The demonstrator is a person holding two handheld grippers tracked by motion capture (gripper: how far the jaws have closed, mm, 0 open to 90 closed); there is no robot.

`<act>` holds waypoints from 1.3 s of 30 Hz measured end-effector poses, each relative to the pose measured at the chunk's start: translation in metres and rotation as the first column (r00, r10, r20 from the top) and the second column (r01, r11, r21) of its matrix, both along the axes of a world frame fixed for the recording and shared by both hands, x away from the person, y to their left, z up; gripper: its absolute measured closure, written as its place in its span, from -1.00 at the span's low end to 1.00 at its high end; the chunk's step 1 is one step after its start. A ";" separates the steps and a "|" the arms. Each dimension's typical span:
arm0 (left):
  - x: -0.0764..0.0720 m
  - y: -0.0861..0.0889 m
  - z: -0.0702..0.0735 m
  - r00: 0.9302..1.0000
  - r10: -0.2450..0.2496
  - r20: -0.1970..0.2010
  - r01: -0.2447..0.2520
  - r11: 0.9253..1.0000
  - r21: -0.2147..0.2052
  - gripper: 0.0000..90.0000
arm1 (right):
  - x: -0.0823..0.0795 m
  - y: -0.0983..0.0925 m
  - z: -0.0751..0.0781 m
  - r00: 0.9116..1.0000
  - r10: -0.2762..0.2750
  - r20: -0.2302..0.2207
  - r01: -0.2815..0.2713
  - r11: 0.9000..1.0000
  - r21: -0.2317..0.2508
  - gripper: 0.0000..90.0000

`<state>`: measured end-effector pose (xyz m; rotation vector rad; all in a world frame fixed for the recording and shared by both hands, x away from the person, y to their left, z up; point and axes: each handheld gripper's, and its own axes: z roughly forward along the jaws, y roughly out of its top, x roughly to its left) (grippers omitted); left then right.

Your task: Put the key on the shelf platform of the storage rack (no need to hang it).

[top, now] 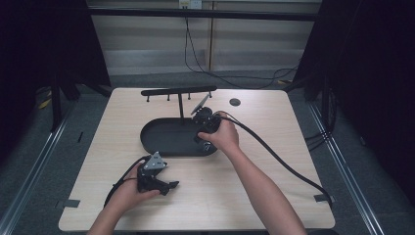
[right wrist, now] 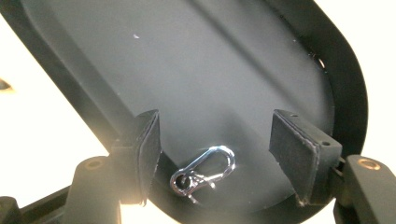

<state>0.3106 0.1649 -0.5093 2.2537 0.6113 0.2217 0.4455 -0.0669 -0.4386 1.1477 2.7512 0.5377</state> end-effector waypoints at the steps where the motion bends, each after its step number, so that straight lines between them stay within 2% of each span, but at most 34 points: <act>1: 0.000 0.000 0.000 1.000 0.000 0.000 0.000 1.000 0.000 -0.66 | 0.000 0.000 0.000 1.000 0.000 0.000 0.000 1.000 0.000 -0.25; 9: 0.000 0.000 0.000 1.000 -0.002 0.000 0.002 1.000 0.004 -0.66 | -0.007 -0.010 0.006 1.000 0.006 -0.004 -0.006 1.000 0.010 -0.32; 12: 0.000 0.000 0.000 1.000 -0.003 0.002 0.003 1.000 0.003 -0.66 | -0.012 -0.016 0.013 1.000 0.001 -0.007 0.000 0.999 0.033 -0.34; 21: 0.000 0.000 0.000 1.000 -0.004 0.002 0.004 1.000 0.003 -0.66 | -0.017 -0.032 0.023 1.000 -0.015 0.002 0.015 0.999 0.034 -0.36; 24: 0.000 0.000 0.000 1.000 -0.003 0.002 0.003 1.000 0.003 -0.66 | -0.019 -0.036 0.024 1.000 0.000 0.007 0.000 0.999 0.033 -0.37; 39: 0.000 0.000 0.000 1.000 -0.007 -0.002 0.007 1.000 0.001 -0.66 | -0.035 -0.054 0.031 1.000 0.008 0.014 -0.008 0.999 0.042 -0.41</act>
